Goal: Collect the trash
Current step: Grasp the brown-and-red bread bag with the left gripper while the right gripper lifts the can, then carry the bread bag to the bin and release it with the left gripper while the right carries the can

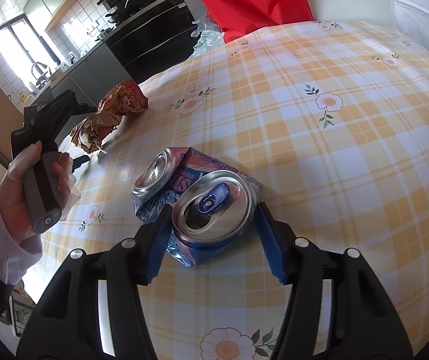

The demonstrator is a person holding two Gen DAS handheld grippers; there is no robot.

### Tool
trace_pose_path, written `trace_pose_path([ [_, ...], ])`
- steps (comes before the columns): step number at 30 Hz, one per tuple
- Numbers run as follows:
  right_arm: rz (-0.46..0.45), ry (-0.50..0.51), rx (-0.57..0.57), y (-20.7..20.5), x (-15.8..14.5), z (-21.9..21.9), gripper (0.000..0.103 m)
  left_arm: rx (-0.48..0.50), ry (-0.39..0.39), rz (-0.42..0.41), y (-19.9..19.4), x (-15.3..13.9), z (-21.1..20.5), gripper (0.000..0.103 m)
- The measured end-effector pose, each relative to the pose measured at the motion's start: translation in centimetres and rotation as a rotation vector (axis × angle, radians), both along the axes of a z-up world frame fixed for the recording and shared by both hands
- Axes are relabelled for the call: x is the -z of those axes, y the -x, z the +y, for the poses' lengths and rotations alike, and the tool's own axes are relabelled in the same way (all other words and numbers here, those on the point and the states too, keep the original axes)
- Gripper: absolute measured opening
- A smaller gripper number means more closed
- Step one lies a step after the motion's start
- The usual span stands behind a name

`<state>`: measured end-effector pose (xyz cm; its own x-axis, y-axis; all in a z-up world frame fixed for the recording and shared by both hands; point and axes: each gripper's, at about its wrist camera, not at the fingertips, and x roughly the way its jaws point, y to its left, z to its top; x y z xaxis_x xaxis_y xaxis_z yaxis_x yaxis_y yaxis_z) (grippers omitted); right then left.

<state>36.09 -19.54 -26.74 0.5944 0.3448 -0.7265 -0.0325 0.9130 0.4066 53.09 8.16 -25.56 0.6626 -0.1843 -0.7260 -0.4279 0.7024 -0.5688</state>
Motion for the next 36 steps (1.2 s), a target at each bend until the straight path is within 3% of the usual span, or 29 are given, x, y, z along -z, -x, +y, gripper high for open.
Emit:
trace_pose_path([
  [4, -0.004, 0.004, -0.003, 0.1, 0.0, 0.1, 0.057, 0.013, -0.005, 0.004, -0.2, 0.0, -0.7, 0.097],
  [6, -0.001, -0.001, -0.004, 0.1, 0.0, 0.0, 0.057, 0.032, -0.013, -0.011, -0.1, -0.1, -0.9, 0.074],
  [9, 0.005, -0.011, 0.000, 0.3, -0.2, -0.2, 0.057, 0.074, -0.045, 0.004, 0.4, -0.2, -0.9, 0.060],
  [20, -0.023, -0.050, 0.032, 3.1, -2.2, -0.7, 0.055, 0.257, -0.186, -0.041, 8.6, -3.4, 0.1, 0.058],
  [21, -0.028, -0.053, 0.031, 3.5, -2.5, -0.7, 0.038, 0.275, -0.201, -0.045, 9.8, -3.9, 0.1, 0.058],
  [22, -0.027, -0.058, 0.025, 3.9, -2.8, -0.6, 0.035, 0.292, -0.215, -0.052, 11.1, -4.3, 0.2, 0.058],
  [36, -0.133, -0.046, 0.003, 10.8, -9.4, 0.1, 0.032, 0.433, -0.412, -0.219, 27.7, -11.3, -0.3, 0.059],
])
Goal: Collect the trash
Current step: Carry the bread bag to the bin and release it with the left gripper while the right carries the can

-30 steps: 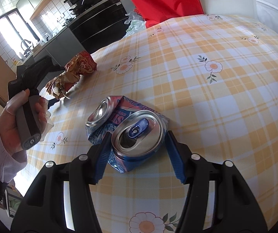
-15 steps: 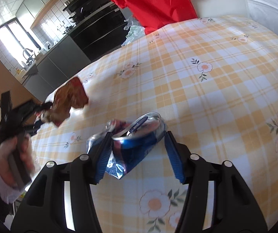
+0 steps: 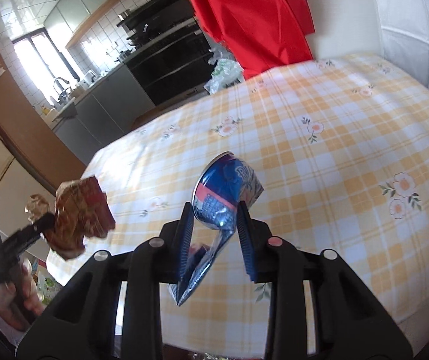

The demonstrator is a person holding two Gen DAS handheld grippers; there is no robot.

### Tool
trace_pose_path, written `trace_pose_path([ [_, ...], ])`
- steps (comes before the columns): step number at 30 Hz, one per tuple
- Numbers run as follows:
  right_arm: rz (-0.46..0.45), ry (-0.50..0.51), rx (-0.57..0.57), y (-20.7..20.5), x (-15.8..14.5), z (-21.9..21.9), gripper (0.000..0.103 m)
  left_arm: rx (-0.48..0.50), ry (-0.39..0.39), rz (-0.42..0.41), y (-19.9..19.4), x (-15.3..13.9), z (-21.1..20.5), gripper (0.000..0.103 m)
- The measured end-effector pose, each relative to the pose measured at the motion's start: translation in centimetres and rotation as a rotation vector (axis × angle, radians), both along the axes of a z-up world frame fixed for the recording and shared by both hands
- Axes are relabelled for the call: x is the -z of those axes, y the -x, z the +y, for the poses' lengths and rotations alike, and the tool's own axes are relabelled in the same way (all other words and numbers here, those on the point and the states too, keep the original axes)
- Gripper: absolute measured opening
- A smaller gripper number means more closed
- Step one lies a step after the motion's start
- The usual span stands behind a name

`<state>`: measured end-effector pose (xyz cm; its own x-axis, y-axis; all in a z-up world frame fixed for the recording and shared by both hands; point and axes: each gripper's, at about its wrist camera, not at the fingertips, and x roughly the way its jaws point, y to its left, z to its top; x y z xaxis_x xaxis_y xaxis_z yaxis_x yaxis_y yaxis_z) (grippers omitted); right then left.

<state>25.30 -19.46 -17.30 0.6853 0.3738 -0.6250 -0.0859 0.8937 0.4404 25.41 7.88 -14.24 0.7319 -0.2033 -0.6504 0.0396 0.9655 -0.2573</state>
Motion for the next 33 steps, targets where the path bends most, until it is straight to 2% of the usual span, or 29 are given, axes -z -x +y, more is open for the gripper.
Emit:
trace_pose_path([
  [11, -0.101, 0.020, -0.054, 6.6, -5.4, 1.6, 0.032, 0.094, -0.083, -0.085, 10.1, -3.1, -2.5, 0.059],
  [19, -0.149, 0.020, -0.070, 11.0, -7.7, 1.4, 0.032, 0.150, -0.100, -0.083, 15.8, -3.5, -4.5, 0.060],
  [24, -0.166, 0.012, -0.076, 13.1, -8.1, 1.1, 0.032, 0.207, -0.112, -0.050, 18.2, -2.6, -6.4, 0.060],
  [29, -0.175, 0.003, -0.071, 14.7, -8.2, 0.4, 0.032, 0.267, -0.134, 0.020, 19.4, -0.7, -8.9, 0.061],
  [33, -0.174, -0.003, -0.067, 15.5, -8.0, -0.1, 0.032, 0.296, -0.115, 0.069, 19.8, 0.9, -10.3, 0.061],
])
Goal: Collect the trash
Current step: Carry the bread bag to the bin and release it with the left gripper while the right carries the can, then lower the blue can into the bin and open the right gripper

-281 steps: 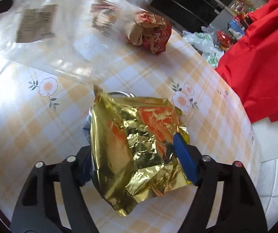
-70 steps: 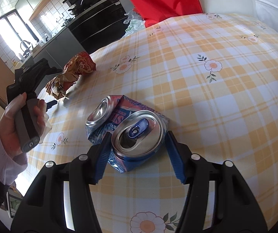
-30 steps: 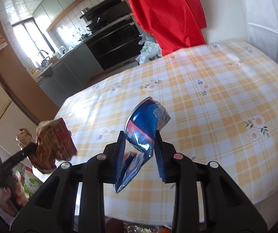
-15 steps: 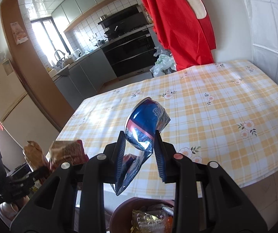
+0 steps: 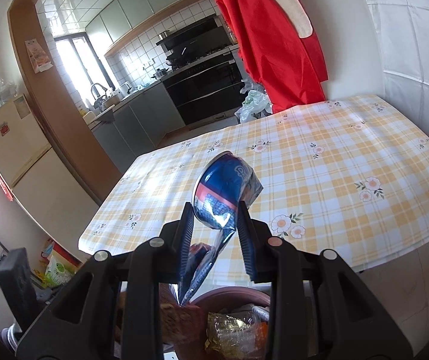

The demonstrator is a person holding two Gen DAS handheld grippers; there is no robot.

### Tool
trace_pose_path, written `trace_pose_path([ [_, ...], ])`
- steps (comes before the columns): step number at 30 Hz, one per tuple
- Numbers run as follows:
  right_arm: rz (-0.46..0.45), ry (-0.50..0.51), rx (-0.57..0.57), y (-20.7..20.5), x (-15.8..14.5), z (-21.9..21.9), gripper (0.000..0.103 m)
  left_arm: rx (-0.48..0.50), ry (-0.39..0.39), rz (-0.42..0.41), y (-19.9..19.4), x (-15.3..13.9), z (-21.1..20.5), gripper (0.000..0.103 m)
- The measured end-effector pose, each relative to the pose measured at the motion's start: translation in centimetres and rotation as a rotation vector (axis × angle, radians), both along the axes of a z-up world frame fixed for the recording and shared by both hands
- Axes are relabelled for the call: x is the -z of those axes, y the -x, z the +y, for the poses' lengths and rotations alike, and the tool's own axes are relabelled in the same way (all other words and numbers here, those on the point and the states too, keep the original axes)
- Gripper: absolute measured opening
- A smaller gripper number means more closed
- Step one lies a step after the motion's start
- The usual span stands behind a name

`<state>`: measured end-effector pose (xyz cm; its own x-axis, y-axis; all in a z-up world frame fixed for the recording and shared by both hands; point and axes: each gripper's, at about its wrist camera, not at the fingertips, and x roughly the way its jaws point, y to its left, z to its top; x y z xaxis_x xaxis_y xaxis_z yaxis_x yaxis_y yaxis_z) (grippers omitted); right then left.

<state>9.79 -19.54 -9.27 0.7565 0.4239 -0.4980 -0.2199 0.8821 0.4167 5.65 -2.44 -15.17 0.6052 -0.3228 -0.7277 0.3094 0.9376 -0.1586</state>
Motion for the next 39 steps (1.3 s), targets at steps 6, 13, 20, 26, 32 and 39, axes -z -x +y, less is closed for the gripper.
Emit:
trace_pose_path([
  [6, 0.000, -0.013, 0.011, 0.7, 0.3, -1.1, 0.032, 0.065, -0.003, 0.023, 0.2, 1.5, -2.3, 0.080],
  [13, 0.020, -0.018, 0.016, 1.1, 1.2, -1.7, 0.032, -0.024, -0.015, -0.018, -0.1, 1.1, -1.5, 0.093],
  [20, 0.053, 0.030, -0.041, 1.7, 2.1, 0.2, 0.032, -0.213, 0.022, -0.122, 0.4, -1.5, 2.4, 0.097],
  [26, 0.084, 0.118, -0.084, 2.8, 3.1, 1.9, 0.032, -0.327, 0.040, -0.174, 1.1, -3.0, 5.8, 0.097],
  [32, 0.121, 0.150, -0.121, 3.5, 3.5, 3.5, 0.032, -0.369, 0.072, -0.192, 2.3, -3.5, 7.3, 0.097],
  [39, 0.169, 0.220, -0.142, 3.7, 5.0, 5.0, 0.032, -0.374, 0.093, -0.204, 3.0, -3.6, 8.1, 0.097],
])
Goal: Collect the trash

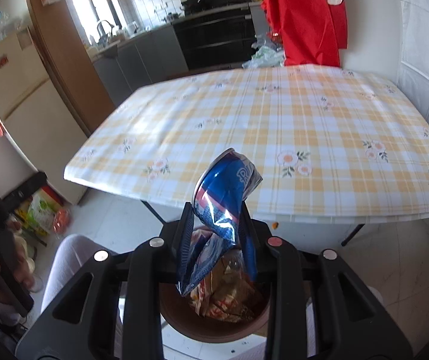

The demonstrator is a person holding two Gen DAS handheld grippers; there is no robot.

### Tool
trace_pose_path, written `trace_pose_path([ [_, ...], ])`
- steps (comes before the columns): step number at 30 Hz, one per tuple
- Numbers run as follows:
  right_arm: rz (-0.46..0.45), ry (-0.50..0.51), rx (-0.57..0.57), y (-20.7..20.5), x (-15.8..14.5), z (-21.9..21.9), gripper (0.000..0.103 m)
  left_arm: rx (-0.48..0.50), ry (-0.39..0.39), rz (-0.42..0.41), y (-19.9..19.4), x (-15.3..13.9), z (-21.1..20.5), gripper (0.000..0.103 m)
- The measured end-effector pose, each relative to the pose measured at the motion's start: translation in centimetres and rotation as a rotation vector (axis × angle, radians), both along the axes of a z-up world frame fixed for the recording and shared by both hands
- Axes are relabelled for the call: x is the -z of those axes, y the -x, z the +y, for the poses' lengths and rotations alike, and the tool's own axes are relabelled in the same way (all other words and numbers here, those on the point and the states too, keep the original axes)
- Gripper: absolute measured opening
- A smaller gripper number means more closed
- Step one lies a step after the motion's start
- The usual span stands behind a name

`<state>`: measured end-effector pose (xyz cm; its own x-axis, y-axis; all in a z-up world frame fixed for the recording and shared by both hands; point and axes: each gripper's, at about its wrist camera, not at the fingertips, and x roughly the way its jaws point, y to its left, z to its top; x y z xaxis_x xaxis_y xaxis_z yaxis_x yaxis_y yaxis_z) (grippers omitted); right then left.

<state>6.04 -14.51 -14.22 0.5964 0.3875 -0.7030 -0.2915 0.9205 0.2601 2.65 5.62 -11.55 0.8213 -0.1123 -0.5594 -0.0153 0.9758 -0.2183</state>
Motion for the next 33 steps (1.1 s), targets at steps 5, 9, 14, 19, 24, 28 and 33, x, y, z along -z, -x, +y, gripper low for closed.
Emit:
trace_pose_path([
  [5, 0.037, 0.023, -0.021, -0.1, 1.2, 0.6, 0.032, 0.001, -0.004, 0.008, -0.2, 0.4, -0.2, 0.097],
  [9, 0.047, 0.032, -0.042, -0.2, 1.4, 1.2, 0.037, 0.005, -0.003, 0.021, -0.5, 0.8, -0.4, 0.097],
  [14, 0.031, 0.031, -0.040, 0.0, 1.1, 1.5, 0.068, 0.009, -0.013, 0.019, -0.4, 0.8, -0.5, 0.097],
  [19, 0.000, 0.051, -0.004, 0.0, 0.3, 1.3, 0.095, 0.015, -0.014, 0.010, -0.2, 0.6, -0.5, 0.097],
  [24, -0.014, 0.067, 0.014, -0.1, -0.2, 1.2, 0.097, 0.033, -0.034, 0.003, -0.1, 0.1, -0.9, 0.097],
  [28, -0.049, 0.089, 0.030, 0.0, -1.4, 1.2, 0.097, 0.052, -0.058, -0.009, -0.1, -0.6, -1.5, 0.097],
  [33, -0.102, 0.083, 0.037, 0.2, -3.8, 1.2, 0.097, 0.058, -0.106, -0.043, -0.2, -2.3, -2.3, 0.097],
])
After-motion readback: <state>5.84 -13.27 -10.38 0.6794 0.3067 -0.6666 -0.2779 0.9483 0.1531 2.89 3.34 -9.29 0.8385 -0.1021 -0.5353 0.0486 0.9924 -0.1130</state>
